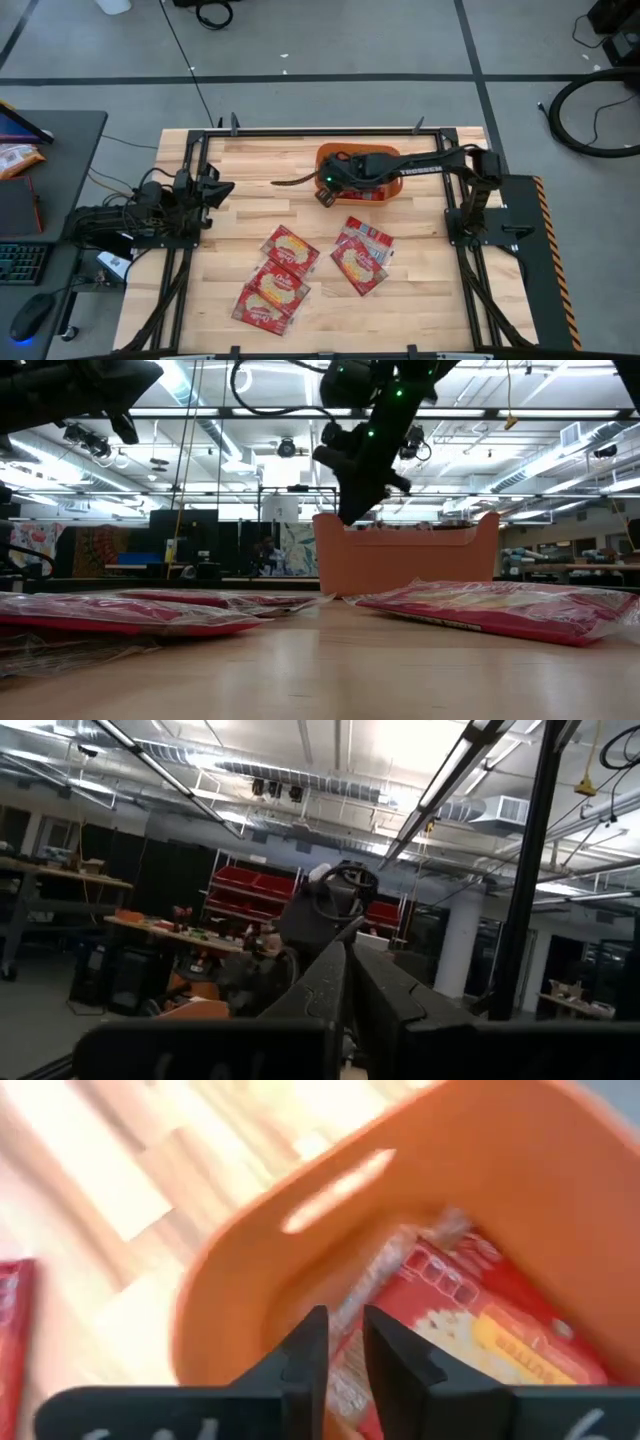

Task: Sort popcorn bags into baskets
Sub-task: Put the red popcorn bag into the orange bin

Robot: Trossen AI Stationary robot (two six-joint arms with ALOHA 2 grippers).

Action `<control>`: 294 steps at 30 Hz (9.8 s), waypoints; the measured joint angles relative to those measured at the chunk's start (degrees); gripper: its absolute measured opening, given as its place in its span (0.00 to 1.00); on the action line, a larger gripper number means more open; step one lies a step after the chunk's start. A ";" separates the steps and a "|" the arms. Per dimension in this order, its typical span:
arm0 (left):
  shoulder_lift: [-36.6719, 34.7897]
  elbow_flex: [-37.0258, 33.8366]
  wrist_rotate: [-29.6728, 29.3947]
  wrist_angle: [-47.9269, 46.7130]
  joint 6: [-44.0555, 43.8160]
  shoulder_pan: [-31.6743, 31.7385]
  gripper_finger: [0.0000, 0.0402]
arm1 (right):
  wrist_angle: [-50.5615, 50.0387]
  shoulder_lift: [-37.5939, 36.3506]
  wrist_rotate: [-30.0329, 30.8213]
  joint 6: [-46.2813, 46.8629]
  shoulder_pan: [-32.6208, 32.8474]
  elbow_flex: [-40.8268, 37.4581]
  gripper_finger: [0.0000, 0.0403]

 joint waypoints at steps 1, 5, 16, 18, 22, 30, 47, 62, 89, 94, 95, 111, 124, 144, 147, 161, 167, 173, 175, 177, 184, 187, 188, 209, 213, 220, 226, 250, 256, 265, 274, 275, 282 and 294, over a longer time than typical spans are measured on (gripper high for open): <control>-0.02 0.00 0.02 0.07 -0.73 0.01 0.06 | 0.73 0.49 -1.55 -0.97 -0.25 0.00 0.20; -0.01 0.00 0.02 -0.05 -2.40 0.00 0.06 | -0.22 -0.14 -7.66 -1.00 -0.75 0.41 0.25; 0.00 0.00 0.02 -0.80 -2.41 0.00 0.06 | 0.44 -5.39 1.04 -6.61 11.91 0.50 0.26; -0.01 0.00 0.00 -0.80 -2.43 0.00 0.06 | 0.95 -4.74 1.00 -8.29 14.85 0.39 0.26; -0.02 0.00 0.00 -0.78 -2.43 0.00 0.06 | 0.13 -2.56 1.04 -11.23 20.48 0.28 0.26; 0.33 0.02 0.04 -0.99 -2.79 0.00 0.06 | -9.47 2.23 -0.76 6.26 27.70 0.17 0.27; 1.27 0.04 2.15 -1.24 -2.89 -0.02 0.06 | -23.15 1.85 -13.09 31.56 31.16 -3.21 0.56; 1.27 0.02 3.63 -1.15 -2.89 -0.02 0.06 | -3.29 -2.94 -18.54 40.22 29.29 -19.71 0.59; 1.27 0.02 3.65 -1.19 -2.37 -0.02 0.06 | -19.67 -2.81 -15.87 33.93 27.80 -7.31 0.06; 1.27 0.02 3.67 -1.19 -2.37 -0.02 0.06 | -33.35 -2.85 -8.09 31.30 27.78 1.49 0.06; 1.27 0.02 3.67 -1.19 -2.37 -0.02 0.06 | -35.14 -2.85 -6.09 30.32 27.78 2.84 0.06; 1.27 0.02 3.66 -1.18 -2.36 -0.02 0.06 | -45.33 -2.88 19.30 -0.06 17.89 9.01 0.07; 1.27 0.02 3.67 -1.19 -2.28 -0.04 0.06 | -40.10 -2.88 23.18 -22.99 3.91 9.01 0.10; 1.27 0.00 3.65 -1.19 -2.28 -0.04 0.06 | -31.18 -2.88 15.72 -30.79 -5.85 9.01 0.29; 1.27 0.00 3.67 -1.19 -2.28 -0.04 0.06 | -31.94 -2.88 15.88 -28.60 -5.34 8.98 0.31; 1.27 0.00 3.65 -1.19 -2.28 -0.04 0.06 | -27.18 -2.88 7.94 -12.99 8.29 8.98 0.31; 1.27 0.00 3.65 -1.19 -2.30 -0.04 0.06 | -25.94 -2.94 3.96 -4.09 14.73 7.11 0.31; 1.25 0.00 3.65 -1.22 -2.37 -0.02 0.06 | -22.03 -2.92 -0.86 5.53 19.96 -1.06 0.31; 1.25 0.00 3.67 -1.22 -2.35 -0.04 0.06 | -20.52 -2.92 -2.11 8.30 21.23 -3.27 0.31; 1.25 0.00 3.66 -1.22 -2.35 -0.04 0.06 | -19.36 -2.92 -2.78 9.80 22.06 -5.22 0.32; 1.25 0.00 3.66 -1.22 -2.37 -0.04 0.06 | -11.65 -2.92 -6.09 10.29 22.35 -12.91 0.39; 1.25 0.00 3.66 -1.22 -2.39 -0.04 0.06 | -9.57 -2.90 -4.59 9.99 22.22 -15.61 0.44; 1.25 0.00 3.67 -1.24 -2.39 -0.04 0.06 | -9.04 -2.90 -3.94 9.78 22.22 -16.32 0.46; 1.25 0.00 3.66 -1.39 -2.29 -0.04 0.06 | 1.40 -3.10 -7.60 11.08 22.22 -24.31 0.05; 1.25 0.00 3.65 -1.40 -2.28 -0.04 0.06 | 0.09 -2.76 -7.58 10.92 22.22 -22.71 0.03; 1.25 0.00 3.65 -1.48 -2.25 -0.02 0.06 | -11.73 -2.61 -6.51 8.12 22.25 -12.70 0.01; 1.25 0.00 3.65 -1.52 -2.26 -0.04 0.06 | -24.88 -2.68 0.41 6.57 22.35 -1.22 0.01; 1.27 0.00 3.67 -1.89 -2.37 -0.03 0.06 | -24.39 -2.88 11.31 -25.69 -2.29 3.62 0.08; 1.27 0.00 7.89 -2.45 -2.19 -0.02 0.06 | -21.74 -2.88 4.54 -26.02 -7.23 1.46 0.21; 1.49 0.00 34.86 1.00 3.64 -0.59 0.06 | -31.50 -8.13 5.61 -13.55 2.26 3.30 0.24; 7.68 0.00 19.71 0.41 3.69 -5.22 0.06 | -15.46 -15.42 12.29 -3.89 18.49 -4.71 0.24; 9.05 0.00 19.65 0.46 3.94 -5.74 0.06 | -12.52 -15.85 12.92 -2.93 20.24 -6.51 0.24; 21.70 0.03 8.82 6.91 5.11 -9.31 0.06 | 12.22 -16.70 22.92 -6.66 31.82 -17.21 0.24; 44.51 8.57 6.27 2.75 -4.84 -14.28 0.06 | 28.04 -16.65 36.88 -10.37 41.05 -28.98 0.23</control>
